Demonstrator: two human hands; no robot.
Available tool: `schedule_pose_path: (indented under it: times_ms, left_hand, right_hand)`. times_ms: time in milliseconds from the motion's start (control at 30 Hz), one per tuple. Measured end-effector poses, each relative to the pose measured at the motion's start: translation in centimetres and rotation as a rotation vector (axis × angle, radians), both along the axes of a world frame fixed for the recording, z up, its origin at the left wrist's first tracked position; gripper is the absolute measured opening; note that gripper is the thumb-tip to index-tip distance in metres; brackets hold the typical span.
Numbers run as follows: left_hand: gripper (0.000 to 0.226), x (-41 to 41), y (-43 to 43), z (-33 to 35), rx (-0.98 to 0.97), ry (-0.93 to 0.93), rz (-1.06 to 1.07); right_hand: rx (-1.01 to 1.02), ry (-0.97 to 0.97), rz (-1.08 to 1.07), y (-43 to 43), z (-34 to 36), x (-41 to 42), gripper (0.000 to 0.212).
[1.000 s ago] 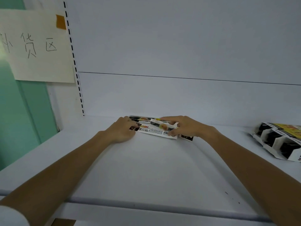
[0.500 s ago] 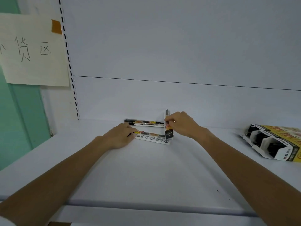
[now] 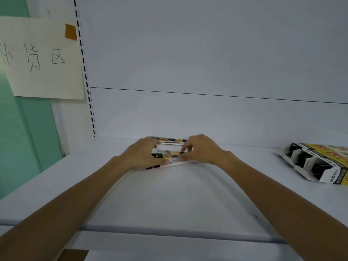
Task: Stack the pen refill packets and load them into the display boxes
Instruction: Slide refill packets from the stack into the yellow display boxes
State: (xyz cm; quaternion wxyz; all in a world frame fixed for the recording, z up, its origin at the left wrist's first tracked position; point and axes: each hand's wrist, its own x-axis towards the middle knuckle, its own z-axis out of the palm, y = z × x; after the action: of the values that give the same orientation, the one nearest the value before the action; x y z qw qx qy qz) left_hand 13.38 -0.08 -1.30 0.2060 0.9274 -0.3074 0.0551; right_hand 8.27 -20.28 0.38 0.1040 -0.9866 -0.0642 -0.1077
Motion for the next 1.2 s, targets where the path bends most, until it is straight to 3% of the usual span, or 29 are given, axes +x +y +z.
schedule_pose_path:
  times_ms: [100,167,267,467,600,833,933,1033,1133,1200]
  left_hand:
    - [0.057,0.1,0.3,0.1,-0.142,0.0,-0.027]
    - [0.051,-0.1,0.4,0.2,-0.137,0.004,-0.047]
    - [0.056,-0.5,0.4,0.1,-0.026,0.01,-0.077]
    - [0.049,-1.0,-0.6,-0.8,0.184,-0.055,-0.142]
    - [0.042,-1.1,-1.0,-0.7,0.313,-0.173,-0.133]
    - [0.018,-2.1,-2.0,-0.6,0.273,-0.222,-0.121]
    - [0.017,-2.1,-2.6,0.0,0.172,-0.14,-0.125]
    - [0.02,-2.5,-4.1,0.6,0.069,-0.098,-0.167]
    - [0.022,-3.4,-6.1,0.7,0.024,-0.077,-0.175]
    - [0.026,-4.1,-7.8,0.6,-0.017,-0.044,-0.192]
  right_hand:
    - [0.267,0.085,0.049,0.4,-0.6,-0.2,0.049]
    - [0.274,0.063,0.065,-0.1,-0.2,-0.4,0.057]
    - [0.175,0.214,0.041,-1.1,0.1,-0.8,0.072]
    - [0.004,0.177,0.093,-0.5,-0.2,-1.0,0.04]
    - [0.042,0.174,0.133,-0.4,-0.3,-2.0,0.031]
    - [0.087,0.165,0.078,-2.7,-0.9,-3.3,0.03]
    - [0.127,0.123,0.061,-3.6,-0.9,-3.7,0.021]
    - [0.232,0.133,0.049,-4.7,-0.7,-4.8,0.031]
    - [0.179,0.144,0.031,-6.5,-0.5,-6.0,0.037]
    - [0.126,0.121,0.034,-8.0,-0.3,-6.7,0.025]
